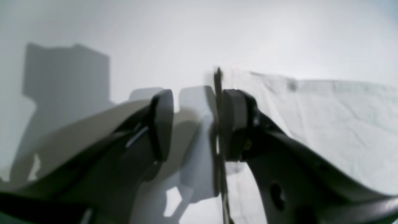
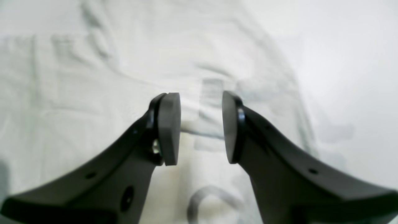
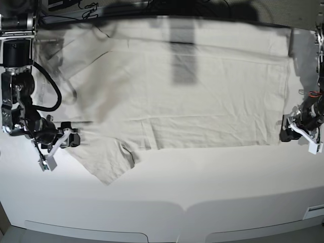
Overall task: Fold the T-shirt properly
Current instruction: 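Move both grippers down to the hem corners of the shirt, then grasp the hem corners with both grippers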
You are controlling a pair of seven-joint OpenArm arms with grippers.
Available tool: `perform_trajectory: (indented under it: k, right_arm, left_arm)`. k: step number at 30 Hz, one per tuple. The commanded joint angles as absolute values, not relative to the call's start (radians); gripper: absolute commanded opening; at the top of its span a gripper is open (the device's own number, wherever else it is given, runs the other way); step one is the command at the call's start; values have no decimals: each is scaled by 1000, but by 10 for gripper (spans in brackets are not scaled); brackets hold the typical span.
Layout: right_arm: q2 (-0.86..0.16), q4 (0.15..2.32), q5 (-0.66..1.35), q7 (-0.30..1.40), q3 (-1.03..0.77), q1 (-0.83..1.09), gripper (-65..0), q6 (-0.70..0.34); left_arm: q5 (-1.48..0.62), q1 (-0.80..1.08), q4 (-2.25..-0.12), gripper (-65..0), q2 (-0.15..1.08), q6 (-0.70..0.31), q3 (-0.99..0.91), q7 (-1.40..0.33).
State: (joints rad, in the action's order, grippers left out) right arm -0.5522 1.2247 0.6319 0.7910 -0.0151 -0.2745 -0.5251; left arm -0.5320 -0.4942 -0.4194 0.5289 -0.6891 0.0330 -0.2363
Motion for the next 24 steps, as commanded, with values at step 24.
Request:
perform_trajectory:
  k: [24]
  right_arm:
    - [-574,1240,632,779,-15,-326,-424,-528]
  left_arm:
    - [-427,-549,-360,-455,460,-698,30,-581]
